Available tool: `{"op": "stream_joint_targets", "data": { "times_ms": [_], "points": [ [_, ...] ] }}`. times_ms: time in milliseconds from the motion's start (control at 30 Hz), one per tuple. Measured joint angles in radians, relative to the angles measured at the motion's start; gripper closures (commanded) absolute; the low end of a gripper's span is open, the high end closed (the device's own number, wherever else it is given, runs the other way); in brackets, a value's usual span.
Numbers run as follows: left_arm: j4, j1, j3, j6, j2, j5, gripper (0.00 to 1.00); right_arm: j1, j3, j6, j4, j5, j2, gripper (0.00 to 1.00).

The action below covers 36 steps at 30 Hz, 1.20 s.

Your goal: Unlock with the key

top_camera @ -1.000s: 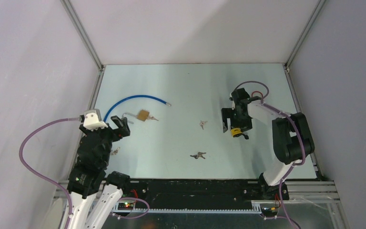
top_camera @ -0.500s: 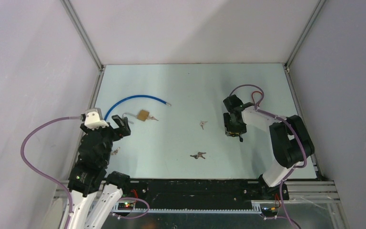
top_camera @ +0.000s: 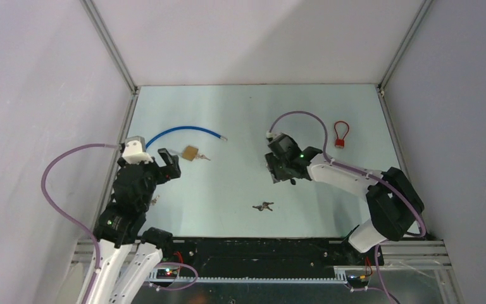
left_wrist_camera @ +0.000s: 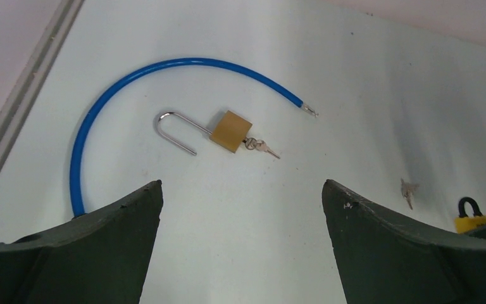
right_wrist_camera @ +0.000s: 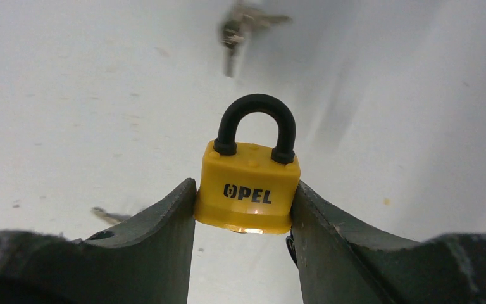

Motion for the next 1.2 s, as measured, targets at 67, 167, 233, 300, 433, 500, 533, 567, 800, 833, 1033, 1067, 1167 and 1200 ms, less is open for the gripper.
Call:
{"op": "stream_joint_targets", "data": {
  "times_ms": [67,167,233,300,433,500,533,567,800,833,1033,1067,1167,1200],
  "points": [
    [0.0,0.0,0.0,0.0,0.023,0.019,0.02,0.043,0.032,0.001,0.009,-0.01,0.021,0.88],
    [0.0,0.0,0.0,0.001,0.056,0.05,0.02,0.109,0.127,0.014,0.013,-0.014,0.114,0.84],
    [-0.001,0.0,0.0,0.002,0.068,0.063,0.02,0.144,0.198,0.025,0.013,-0.014,0.2,0.83],
    [-0.001,0.0,0.0,0.002,0.072,0.072,0.02,0.175,0.265,0.036,0.002,-0.014,0.28,0.79],
    [0.0,0.0,0.0,0.007,0.079,0.085,0.02,0.223,0.374,0.059,-0.026,-0.012,0.417,0.66],
    [0.0,0.0,0.0,0.011,0.083,0.089,0.02,0.239,0.408,0.067,-0.043,-0.013,0.46,0.48],
    [-0.001,0.0,0.0,0.011,0.085,0.089,0.02,0.242,0.42,0.068,-0.051,-0.013,0.474,0.33],
    [-0.001,0.0,0.0,0.011,0.087,0.089,0.02,0.244,0.435,0.07,-0.065,-0.012,0.481,0.26],
    [-0.001,0.0,0.0,0.018,0.1,0.101,0.02,0.248,0.473,0.083,-0.087,0.004,0.478,0.01],
    [-0.001,0.0,0.0,0.019,0.104,0.107,0.02,0.249,0.472,0.082,-0.096,0.008,0.472,0.01],
    [-0.001,0.0,0.0,0.02,0.132,0.137,0.02,0.262,0.364,0.043,-0.121,-0.004,0.281,0.14],
    [-0.001,0.0,0.0,0.02,0.138,0.143,0.02,0.263,0.34,0.032,-0.125,-0.015,0.229,0.16],
    [-0.001,0.0,0.001,0.02,0.153,0.162,0.02,0.266,0.303,0.01,-0.133,-0.047,0.142,0.3],
    [-0.001,0.0,0.001,0.02,0.159,0.169,0.02,0.266,0.294,0.005,-0.133,-0.056,0.128,0.33]
  ]
}}
